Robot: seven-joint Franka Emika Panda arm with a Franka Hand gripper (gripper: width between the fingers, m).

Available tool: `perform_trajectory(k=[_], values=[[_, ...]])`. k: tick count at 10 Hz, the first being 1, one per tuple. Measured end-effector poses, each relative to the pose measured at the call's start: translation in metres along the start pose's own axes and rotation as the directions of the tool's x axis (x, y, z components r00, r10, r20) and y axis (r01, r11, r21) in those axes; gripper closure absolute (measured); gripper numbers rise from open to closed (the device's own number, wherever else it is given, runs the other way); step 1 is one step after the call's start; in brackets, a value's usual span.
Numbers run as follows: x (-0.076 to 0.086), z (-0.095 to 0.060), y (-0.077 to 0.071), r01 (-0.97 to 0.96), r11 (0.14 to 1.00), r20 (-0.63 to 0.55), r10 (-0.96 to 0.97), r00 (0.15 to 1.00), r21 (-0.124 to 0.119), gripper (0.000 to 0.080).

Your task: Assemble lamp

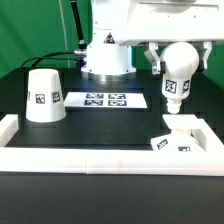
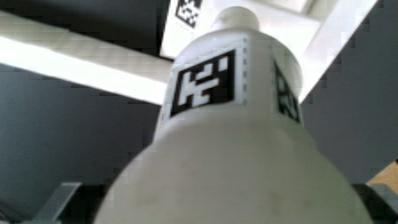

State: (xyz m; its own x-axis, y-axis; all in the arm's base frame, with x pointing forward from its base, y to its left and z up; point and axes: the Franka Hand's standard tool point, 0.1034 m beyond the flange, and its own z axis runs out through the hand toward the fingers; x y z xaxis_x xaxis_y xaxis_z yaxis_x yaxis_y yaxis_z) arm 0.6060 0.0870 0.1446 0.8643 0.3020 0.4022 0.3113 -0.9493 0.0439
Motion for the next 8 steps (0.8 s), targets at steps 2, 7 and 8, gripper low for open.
perform_trajectory(k=[2,7,8], values=[[0.004,0.001,-0.001,0.003,1.000,-0.012,-0.003,1.000,-0.002,0.0223],[0.001,0.010,-0.002,0.005,1.000,-0.029,-0.005,1.000,-0.008,0.0223],[0.003,0.011,-0.002,0.006,1.000,-0.035,-0.006,0.999,-0.009,0.0223]])
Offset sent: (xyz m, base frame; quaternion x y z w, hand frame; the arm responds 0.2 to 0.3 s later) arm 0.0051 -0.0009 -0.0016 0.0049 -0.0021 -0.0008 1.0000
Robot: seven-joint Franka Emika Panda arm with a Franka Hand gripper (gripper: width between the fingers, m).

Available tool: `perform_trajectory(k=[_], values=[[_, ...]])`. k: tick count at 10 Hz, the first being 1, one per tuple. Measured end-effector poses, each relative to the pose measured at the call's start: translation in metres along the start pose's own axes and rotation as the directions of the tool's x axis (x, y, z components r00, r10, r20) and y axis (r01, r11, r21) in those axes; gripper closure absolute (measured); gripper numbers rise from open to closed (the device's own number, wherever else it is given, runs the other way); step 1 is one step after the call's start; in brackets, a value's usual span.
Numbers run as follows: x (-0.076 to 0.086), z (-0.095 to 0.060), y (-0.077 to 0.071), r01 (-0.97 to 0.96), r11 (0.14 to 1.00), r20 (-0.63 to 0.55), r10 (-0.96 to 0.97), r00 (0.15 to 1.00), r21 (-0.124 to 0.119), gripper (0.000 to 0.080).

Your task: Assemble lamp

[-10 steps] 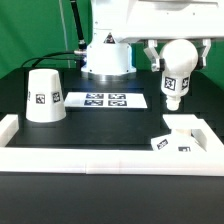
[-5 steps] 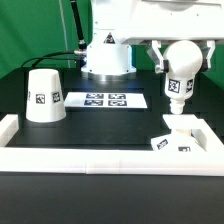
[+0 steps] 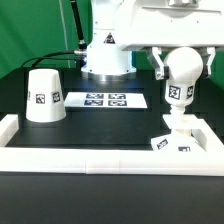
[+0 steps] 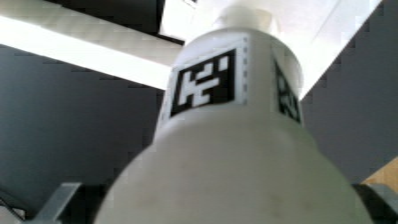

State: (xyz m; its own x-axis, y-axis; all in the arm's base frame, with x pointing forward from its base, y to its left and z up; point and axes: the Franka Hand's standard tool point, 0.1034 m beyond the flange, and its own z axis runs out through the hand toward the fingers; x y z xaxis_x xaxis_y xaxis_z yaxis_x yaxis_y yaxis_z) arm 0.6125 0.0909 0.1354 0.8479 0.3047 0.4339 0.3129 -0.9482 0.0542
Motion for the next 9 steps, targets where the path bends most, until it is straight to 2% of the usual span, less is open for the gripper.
perform_trajectory(k=[4,7,9], values=[[0.002,0.002,-0.002,0.003,1.000,-0.011,-0.003,1.000,-0.001,0.0223],[-0.003,0.008,-0.010,0.011,1.000,0.000,-0.011,1.000,0.007,0.0223],[-0.008,0.013,-0.010,0.013,1.000,0.008,-0.013,1.000,0.007,0.0223]])
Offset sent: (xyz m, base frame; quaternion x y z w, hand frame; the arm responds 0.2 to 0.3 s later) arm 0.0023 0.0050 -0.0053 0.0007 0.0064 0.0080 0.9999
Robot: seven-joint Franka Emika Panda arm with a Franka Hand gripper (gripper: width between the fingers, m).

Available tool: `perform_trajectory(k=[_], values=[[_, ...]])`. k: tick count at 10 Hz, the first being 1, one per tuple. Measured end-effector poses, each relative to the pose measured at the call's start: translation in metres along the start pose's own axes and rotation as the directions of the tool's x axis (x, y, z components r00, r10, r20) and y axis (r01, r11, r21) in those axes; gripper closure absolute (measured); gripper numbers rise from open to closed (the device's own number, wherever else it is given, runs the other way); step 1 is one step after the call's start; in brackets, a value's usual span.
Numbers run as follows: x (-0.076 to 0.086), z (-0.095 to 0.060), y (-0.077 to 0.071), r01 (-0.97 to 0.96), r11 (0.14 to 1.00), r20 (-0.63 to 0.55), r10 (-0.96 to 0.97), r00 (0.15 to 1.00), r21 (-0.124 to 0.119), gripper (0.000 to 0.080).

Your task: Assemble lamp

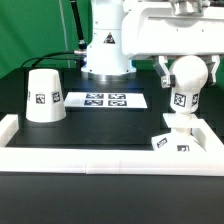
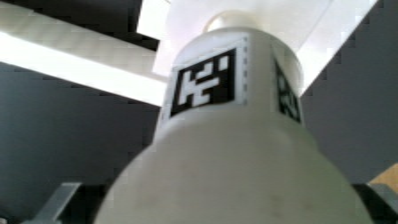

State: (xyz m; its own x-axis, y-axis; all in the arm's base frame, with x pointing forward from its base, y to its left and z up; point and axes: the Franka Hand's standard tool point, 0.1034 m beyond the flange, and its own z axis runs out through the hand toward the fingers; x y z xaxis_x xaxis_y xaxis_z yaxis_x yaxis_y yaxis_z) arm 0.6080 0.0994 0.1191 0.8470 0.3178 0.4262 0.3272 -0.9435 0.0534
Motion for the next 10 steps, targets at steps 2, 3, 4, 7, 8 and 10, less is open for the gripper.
perform_trajectory(k=[2,3,4,7,8,10], values=[[-0.0056,0.0031,0.0022,-0.003,1.000,-0.005,0.003,1.000,-0.006,0.0223],[-0.0066,0.0030,0.0030,-0.003,1.000,-0.029,0.002,1.000,-0.015,0.0223],[-0.0076,0.0025,0.0026,-0.002,1.000,-0.054,0.000,0.999,-0.023,0.0223],[-0.0080,0.0021,0.0027,-0.001,1.000,-0.068,-0.001,0.998,-0.029,0.0158],[-0.0081,0.0021,0.0027,-0.001,1.000,-0.068,-0.001,0.998,-0.029,0.0118],[-0.0081,0.0021,0.0027,-0.001,1.000,-0.068,-0.001,0.998,-0.029,0.0103]])
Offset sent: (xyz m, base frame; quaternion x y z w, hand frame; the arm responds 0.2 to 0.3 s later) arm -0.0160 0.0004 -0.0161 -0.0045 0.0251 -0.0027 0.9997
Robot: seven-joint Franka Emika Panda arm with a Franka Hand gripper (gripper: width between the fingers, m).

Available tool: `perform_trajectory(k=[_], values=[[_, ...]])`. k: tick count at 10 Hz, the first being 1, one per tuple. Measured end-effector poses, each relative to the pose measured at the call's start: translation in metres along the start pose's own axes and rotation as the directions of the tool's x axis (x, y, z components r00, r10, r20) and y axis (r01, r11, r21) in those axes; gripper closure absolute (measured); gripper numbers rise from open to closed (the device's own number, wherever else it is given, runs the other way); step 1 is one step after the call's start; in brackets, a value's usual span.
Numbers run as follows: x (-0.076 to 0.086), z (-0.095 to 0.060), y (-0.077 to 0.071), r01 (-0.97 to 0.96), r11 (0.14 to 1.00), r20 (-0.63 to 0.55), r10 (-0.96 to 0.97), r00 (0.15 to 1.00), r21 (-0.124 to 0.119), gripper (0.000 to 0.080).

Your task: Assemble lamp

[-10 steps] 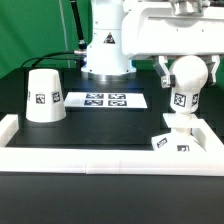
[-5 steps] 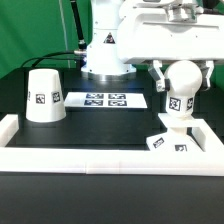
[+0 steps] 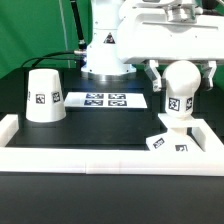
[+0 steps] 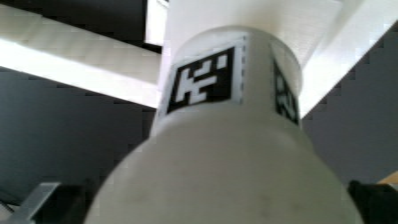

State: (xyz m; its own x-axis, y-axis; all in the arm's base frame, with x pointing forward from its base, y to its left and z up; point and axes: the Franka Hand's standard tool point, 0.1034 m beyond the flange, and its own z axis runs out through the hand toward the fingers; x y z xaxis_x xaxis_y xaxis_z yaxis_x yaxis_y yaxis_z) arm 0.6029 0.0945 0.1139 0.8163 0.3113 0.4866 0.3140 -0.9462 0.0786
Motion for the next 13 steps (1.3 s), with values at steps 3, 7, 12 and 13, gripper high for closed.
perform_trajectory(k=[3,7,12,13], values=[[0.002,-0.008,0.003,-0.003,1.000,0.001,0.003,1.000,-0.001,0.0101],[0.016,-0.023,0.009,-0.008,1.000,0.020,0.008,1.000,0.005,0.0101],[0.010,-0.015,0.000,-0.046,0.996,0.251,0.025,0.968,0.079,0.0101],[0.011,-0.014,-0.002,-0.057,0.994,0.305,0.026,0.952,0.094,0.0101]])
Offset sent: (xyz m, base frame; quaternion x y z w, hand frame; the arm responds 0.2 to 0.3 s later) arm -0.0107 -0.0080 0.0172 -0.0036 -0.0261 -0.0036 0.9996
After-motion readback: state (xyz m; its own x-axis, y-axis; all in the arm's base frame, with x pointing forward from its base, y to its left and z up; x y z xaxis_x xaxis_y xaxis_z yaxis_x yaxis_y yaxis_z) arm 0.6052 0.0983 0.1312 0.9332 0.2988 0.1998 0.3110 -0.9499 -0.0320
